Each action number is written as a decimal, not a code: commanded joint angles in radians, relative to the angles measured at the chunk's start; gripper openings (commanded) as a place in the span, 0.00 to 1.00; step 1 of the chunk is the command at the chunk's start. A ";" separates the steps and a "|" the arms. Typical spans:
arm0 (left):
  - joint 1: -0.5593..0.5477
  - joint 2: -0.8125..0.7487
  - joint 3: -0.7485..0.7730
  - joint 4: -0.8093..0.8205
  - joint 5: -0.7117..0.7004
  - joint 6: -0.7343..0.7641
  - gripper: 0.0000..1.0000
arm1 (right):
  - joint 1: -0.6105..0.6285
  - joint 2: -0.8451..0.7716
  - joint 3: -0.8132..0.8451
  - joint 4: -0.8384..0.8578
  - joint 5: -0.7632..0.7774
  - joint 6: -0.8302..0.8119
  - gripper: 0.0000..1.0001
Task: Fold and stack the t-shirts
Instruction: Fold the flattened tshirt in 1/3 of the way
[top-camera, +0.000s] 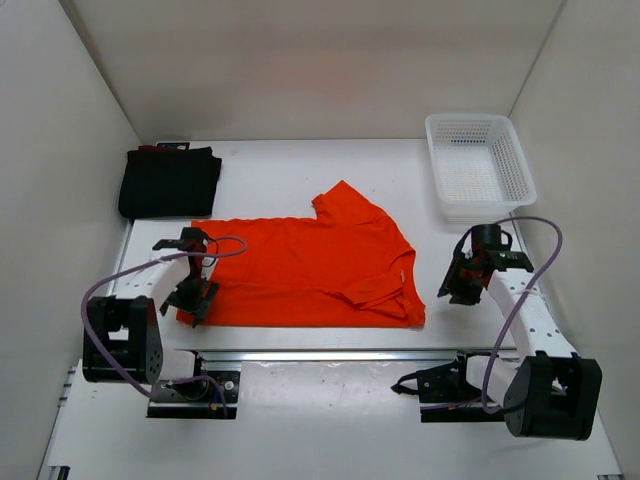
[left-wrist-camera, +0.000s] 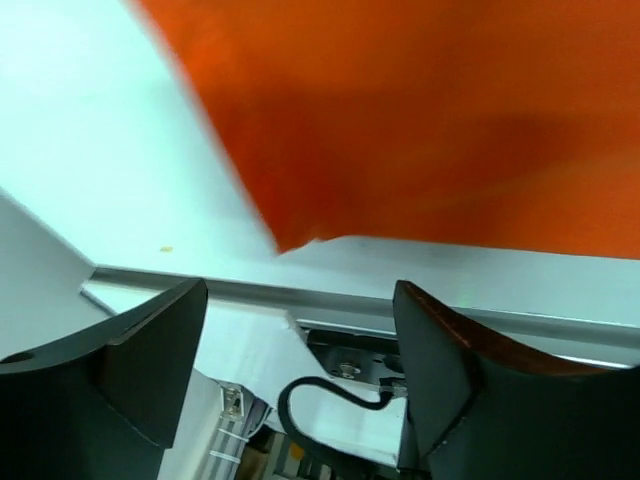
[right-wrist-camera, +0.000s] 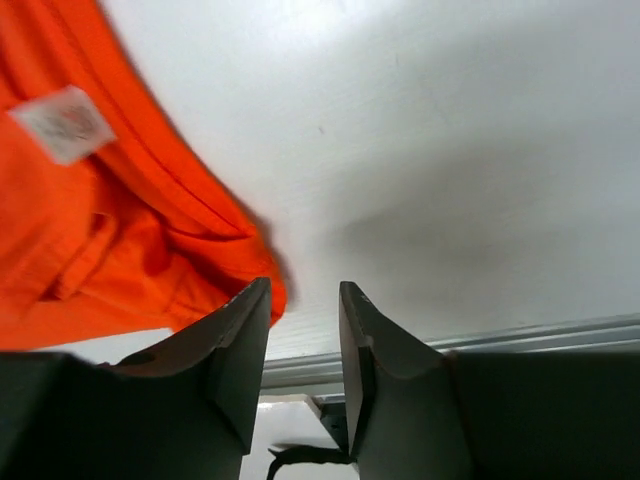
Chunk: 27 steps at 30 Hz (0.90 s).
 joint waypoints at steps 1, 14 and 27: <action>0.008 -0.090 0.005 -0.004 -0.099 -0.034 0.87 | 0.045 -0.043 0.122 0.024 0.050 -0.031 0.32; -0.691 -0.163 0.292 0.339 -0.083 0.375 0.83 | 0.223 0.302 0.259 0.188 -0.189 -0.051 0.29; -1.093 0.348 0.562 0.452 0.379 0.541 0.78 | 0.105 0.095 0.043 0.256 -0.181 0.067 0.19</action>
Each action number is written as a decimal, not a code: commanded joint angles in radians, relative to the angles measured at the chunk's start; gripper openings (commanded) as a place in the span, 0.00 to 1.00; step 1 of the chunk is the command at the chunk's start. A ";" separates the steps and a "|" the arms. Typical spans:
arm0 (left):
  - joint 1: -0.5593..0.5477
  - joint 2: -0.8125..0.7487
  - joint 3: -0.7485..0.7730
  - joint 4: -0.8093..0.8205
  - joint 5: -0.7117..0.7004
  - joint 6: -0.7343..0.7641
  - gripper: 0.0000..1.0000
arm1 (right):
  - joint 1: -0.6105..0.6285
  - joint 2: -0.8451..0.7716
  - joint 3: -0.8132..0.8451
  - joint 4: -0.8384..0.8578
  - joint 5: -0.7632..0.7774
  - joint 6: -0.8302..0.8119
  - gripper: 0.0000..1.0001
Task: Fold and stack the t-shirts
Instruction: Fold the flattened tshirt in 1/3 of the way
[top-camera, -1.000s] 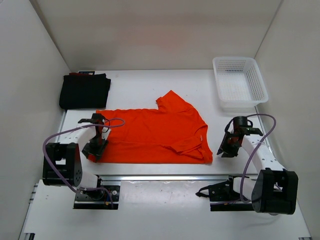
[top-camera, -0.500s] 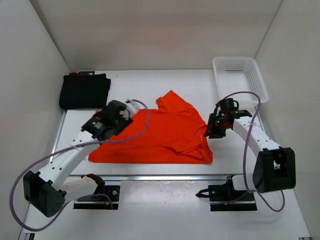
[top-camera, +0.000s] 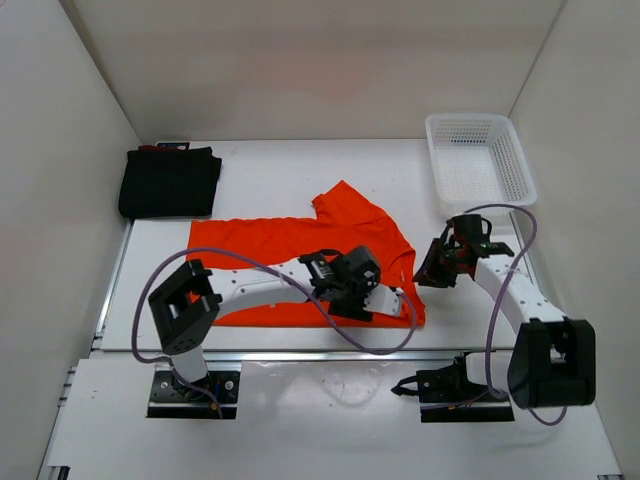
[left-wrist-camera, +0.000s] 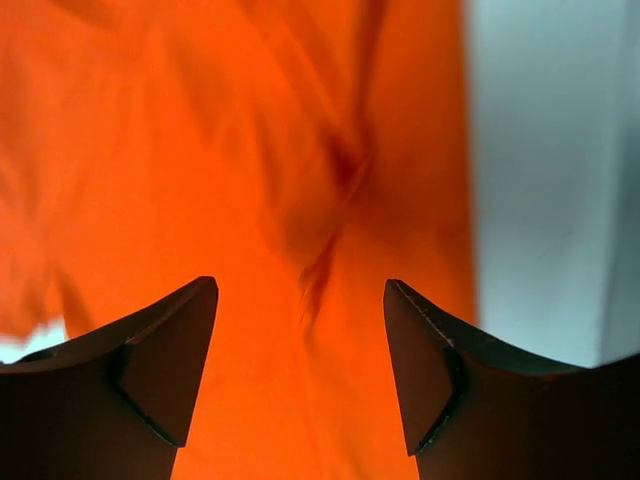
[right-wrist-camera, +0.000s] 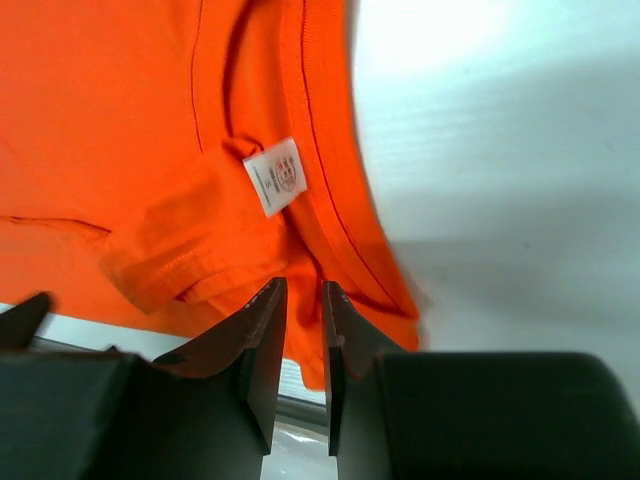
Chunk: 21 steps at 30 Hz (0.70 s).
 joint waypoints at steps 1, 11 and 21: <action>-0.028 0.024 0.081 0.029 0.106 0.034 0.77 | -0.019 -0.119 -0.057 -0.011 0.005 0.025 0.18; -0.014 0.155 0.149 -0.079 0.167 0.086 0.70 | -0.135 -0.334 -0.232 -0.006 -0.047 0.054 0.20; -0.004 0.211 0.190 -0.056 0.128 0.066 0.50 | -0.080 -0.270 -0.200 0.009 -0.037 0.054 0.14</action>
